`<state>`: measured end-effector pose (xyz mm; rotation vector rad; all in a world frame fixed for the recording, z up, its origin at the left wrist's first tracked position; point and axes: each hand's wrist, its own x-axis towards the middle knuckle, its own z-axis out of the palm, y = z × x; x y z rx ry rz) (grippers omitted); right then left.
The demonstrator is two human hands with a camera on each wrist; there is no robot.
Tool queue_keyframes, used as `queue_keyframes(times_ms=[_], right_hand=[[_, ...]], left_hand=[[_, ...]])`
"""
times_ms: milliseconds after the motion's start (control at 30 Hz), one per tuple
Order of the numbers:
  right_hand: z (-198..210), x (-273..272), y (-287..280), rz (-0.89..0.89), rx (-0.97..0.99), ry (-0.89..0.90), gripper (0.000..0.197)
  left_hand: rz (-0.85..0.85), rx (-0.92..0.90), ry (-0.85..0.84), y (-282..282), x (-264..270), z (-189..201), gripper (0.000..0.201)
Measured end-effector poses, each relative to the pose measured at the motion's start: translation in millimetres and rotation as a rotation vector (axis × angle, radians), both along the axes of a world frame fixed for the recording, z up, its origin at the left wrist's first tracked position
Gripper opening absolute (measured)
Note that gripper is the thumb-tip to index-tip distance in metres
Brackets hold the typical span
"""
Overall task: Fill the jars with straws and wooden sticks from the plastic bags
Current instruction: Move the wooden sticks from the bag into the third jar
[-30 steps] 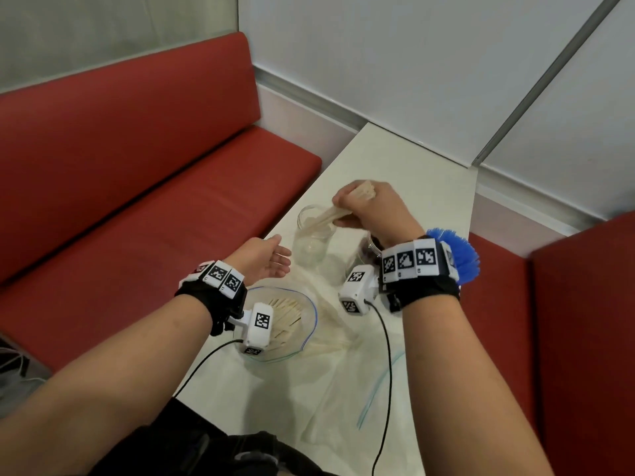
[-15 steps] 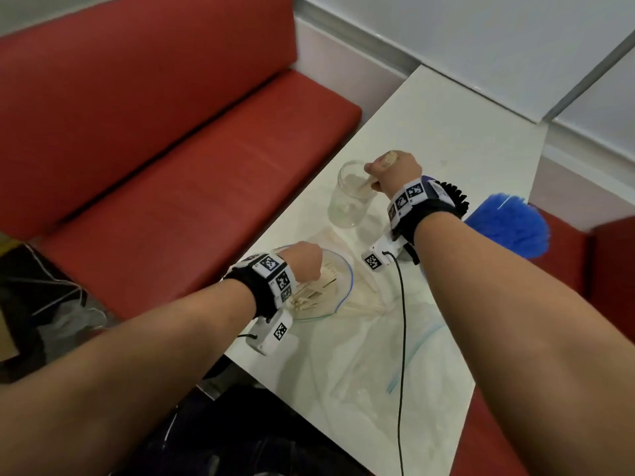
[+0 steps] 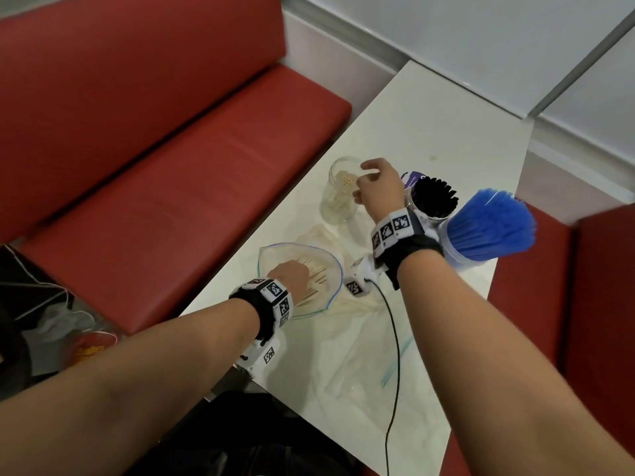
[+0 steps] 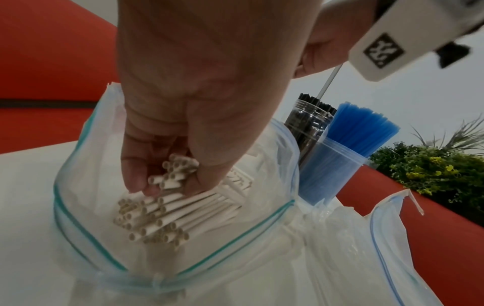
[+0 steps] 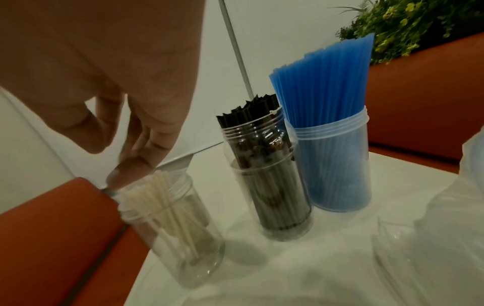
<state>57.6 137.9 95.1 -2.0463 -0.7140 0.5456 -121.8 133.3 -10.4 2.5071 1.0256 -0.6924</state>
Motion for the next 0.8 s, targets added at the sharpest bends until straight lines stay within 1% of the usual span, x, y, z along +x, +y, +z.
queue_keyframes(times_ms=[33, 67, 133, 167, 200, 267, 333, 367, 400, 433, 500, 533, 567, 600, 633, 700, 733, 767, 800], right_hand=[[-0.1, -12.8, -7.4, 0.071, -0.009, 0.018, 0.027], [-2.6, -26.3, -15.1, 0.185, -0.043, 0.050, 0.027], [-14.9, -53.9, -31.0, 0.481, -0.185, 0.076, 0.027], [-24.9, -65.9, -38.9, 0.608, -0.270, 0.029, 0.027], [-36.3, -75.9, -45.8, 0.687, -0.346, -0.042, 0.030], [-56.6, -90.0, -56.7, 0.741, -0.439, -0.147, 0.045], [-72.0, -94.7, -63.4, 0.757, -0.476, -0.181, 0.063], [-78.2, -94.3, -64.5, 0.764, -0.484, -0.203, 0.066], [-82.9, -93.5, -64.7, 0.766, -0.484, -0.236, 0.062], [-86.4, -93.4, -63.7, 0.757, -0.464, -0.269, 0.054], [-87.4, -95.7, -60.2, 0.673, -0.355, -0.274, 0.033], [-84.4, -96.8, -58.2, 0.623, -0.288, -0.248, 0.027], [-81.0, -96.6, -56.2, 0.591, -0.241, -0.219, 0.025], [-76.0, -95.1, -54.9, 0.578, -0.218, -0.177, 0.025], [-71.1, -92.7, -54.2, 0.569, -0.182, -0.117, 0.023], [-56.7, -87.1, -53.9, 0.524, -0.037, 0.004, 0.017], [-47.9, -83.1, -53.1, 0.470, 0.027, 0.059, 0.013], [-37.7, -78.2, -51.8, 0.411, 0.073, 0.111, 0.010], [-25.0, -73.5, -50.7, 0.359, 0.111, 0.153, 0.014]], left_hand=[[-0.002, -0.002, 0.009, 0.4, -0.3, 1.1, 0.029], [-0.008, -0.002, 0.016, 1.0, -0.6, 3.0, 0.029], [-0.025, 0.013, 0.014, 2.6, -1.4, 8.2, 0.031], [-0.037, 0.025, 0.013, 3.5, -2.1, 12.0, 0.032], [-0.048, 0.037, 0.012, 5.3, -3.2, 16.6, 0.034], [-0.046, 0.025, 0.036, 12.1, -5.9, 26.5, 0.035], [-0.056, -0.010, 0.069, 19.5, -8.7, 38.9, 0.035], [-0.072, -0.015, 0.080, 22.4, -8.7, 46.1, 0.035], [-0.090, -0.012, 0.097, 24.3, -7.4, 54.8, 0.034], [-0.115, 0.001, 0.117, 25.7, -4.9, 64.9, 0.033], [-0.185, 0.033, 0.139, 28.1, 2.5, 87.1, 0.027], [-0.212, 0.048, 0.127, 31.5, 4.8, 99.0, 0.024], [-0.215, 0.050, 0.089, 35.9, 5.5, 111.9, 0.020], [-0.191, 0.024, 0.021, 42.2, 4.2, 124.2, 0.021], [-0.146, -0.041, -0.073, 50.3, 1.1, 134.9, 0.026], [-0.020, -0.265, -0.311, 65.7, -7.5, 152.8, 0.044], [0.067, -0.375, -0.456, 70.2, -12.1, 160.1, 0.052], [0.188, -0.462, -0.609, 73.3, -14.5, 163.9, 0.056], [0.339, -0.536, -0.762, 75.2, -14.1, 163.5, 0.057]])
